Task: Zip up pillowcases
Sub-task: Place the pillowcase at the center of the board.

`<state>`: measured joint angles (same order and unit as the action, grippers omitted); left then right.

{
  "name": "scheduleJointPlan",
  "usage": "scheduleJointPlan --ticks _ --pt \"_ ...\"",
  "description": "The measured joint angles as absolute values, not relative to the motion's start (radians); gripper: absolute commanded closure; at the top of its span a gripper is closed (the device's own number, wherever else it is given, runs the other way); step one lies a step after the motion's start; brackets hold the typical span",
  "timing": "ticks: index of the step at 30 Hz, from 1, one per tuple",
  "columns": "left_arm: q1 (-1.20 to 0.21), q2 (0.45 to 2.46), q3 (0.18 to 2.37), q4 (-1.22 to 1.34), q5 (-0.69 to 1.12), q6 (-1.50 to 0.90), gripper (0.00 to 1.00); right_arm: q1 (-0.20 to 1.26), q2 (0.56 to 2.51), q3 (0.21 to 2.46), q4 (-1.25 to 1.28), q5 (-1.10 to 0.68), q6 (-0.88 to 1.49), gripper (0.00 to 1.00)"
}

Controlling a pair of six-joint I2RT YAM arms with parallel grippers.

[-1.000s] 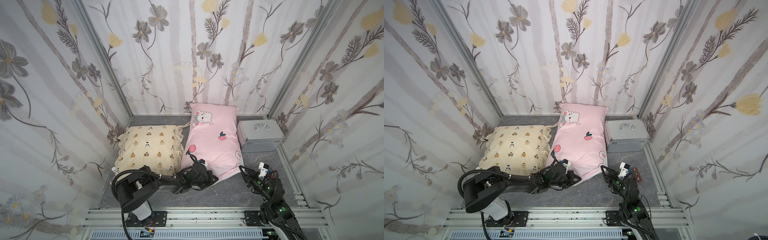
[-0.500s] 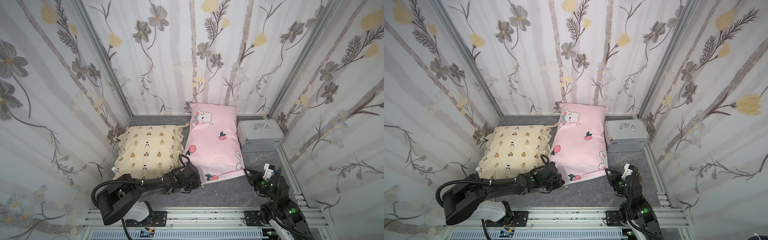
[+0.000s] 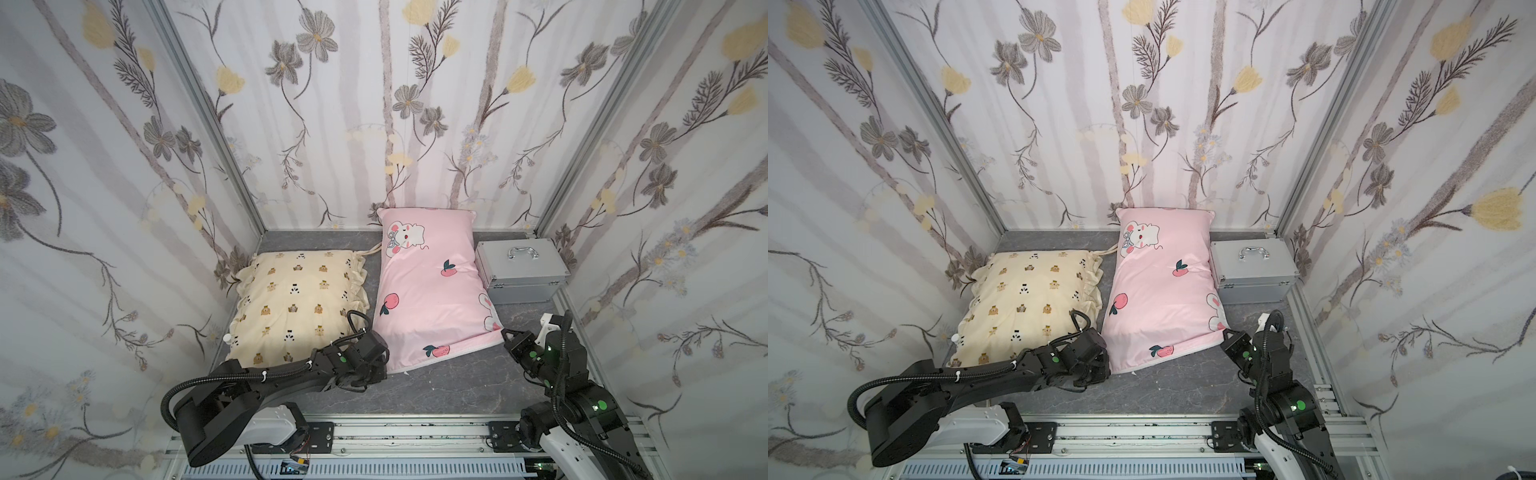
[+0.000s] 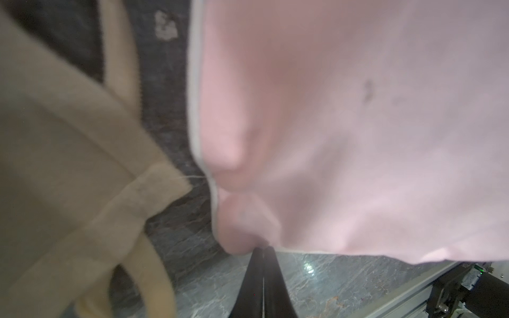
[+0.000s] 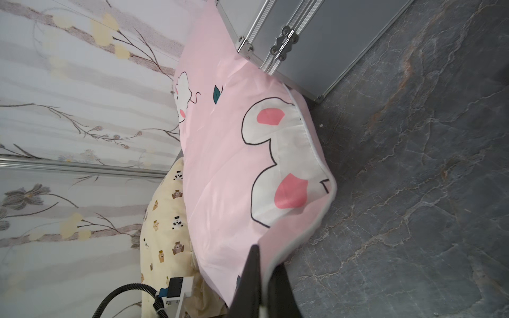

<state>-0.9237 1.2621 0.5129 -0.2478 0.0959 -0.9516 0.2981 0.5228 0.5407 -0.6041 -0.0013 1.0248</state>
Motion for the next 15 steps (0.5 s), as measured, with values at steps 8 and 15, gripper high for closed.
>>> scheduleJointPlan --ticks 8,15 --pt "-0.921 1.122 0.608 -0.467 0.049 -0.894 0.75 0.189 0.622 0.691 -0.699 0.005 0.879 0.00" --pt "-0.848 1.017 0.775 -0.662 0.021 -0.789 0.57 0.430 0.843 0.892 -0.755 0.152 0.810 0.00"
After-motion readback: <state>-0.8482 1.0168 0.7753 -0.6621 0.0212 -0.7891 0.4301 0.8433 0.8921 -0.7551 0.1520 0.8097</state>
